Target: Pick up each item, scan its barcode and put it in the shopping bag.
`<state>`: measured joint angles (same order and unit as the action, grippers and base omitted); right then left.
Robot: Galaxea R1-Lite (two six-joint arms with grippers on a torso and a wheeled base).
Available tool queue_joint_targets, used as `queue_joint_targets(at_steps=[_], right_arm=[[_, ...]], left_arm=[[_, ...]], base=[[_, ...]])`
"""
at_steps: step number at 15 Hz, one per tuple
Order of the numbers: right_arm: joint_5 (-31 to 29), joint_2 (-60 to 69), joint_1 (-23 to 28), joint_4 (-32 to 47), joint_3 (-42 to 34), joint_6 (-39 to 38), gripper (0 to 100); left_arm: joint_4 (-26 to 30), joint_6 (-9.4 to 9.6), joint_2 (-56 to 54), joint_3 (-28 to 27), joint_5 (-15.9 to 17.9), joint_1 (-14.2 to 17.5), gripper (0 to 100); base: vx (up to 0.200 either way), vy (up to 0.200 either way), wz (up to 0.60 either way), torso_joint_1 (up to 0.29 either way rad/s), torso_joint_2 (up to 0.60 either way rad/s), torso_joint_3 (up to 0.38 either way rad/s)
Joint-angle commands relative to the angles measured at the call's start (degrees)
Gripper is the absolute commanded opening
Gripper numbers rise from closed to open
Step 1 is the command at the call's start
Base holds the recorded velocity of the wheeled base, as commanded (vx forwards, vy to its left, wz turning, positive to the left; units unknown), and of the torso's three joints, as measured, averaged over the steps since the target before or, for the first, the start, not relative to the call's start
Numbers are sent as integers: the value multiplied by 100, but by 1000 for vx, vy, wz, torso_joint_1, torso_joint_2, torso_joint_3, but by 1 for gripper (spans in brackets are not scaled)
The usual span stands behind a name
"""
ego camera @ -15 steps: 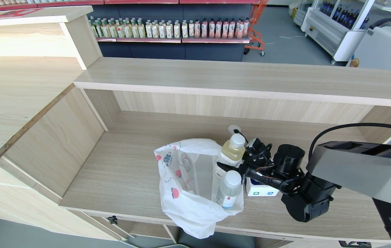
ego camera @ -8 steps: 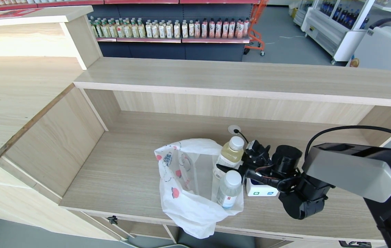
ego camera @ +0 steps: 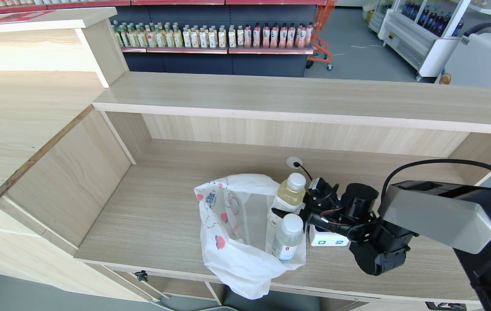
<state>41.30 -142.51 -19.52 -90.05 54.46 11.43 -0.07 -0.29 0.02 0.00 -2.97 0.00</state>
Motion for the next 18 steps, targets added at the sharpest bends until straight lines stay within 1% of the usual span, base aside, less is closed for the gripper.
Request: queue_joint_targets(at_steps=[1,9,11,15,17,18], right_arm=[[1,-31,1,5,4,-1,100],[-8,215,-17,5,21,-1,100],[-8,434,-17,5,30,-62,100],[106,1058,-17,5,-67,-467,100],[106,1384,-17,14,-198,-528,100],[89,1779,1,172,-436,-528,100]], left_arm=[[-1,3,-2,0,-1,0,100],[-1,3,-2,0,-1,0,100],[-1,3,-2,0,-1,0,100],[-1,3,-2,0,-1,0,100],[-1,3,-2,0,-1,0,100],[-1,3,-2,0,-1,0,100]], base=[[0,0,0,0,0,0],[0,0,0,0,0,0],[0,0,0,0,0,0],[0,0,0,0,0,0],[0,0,0,0,0,0],[0,0,0,0,0,0]])
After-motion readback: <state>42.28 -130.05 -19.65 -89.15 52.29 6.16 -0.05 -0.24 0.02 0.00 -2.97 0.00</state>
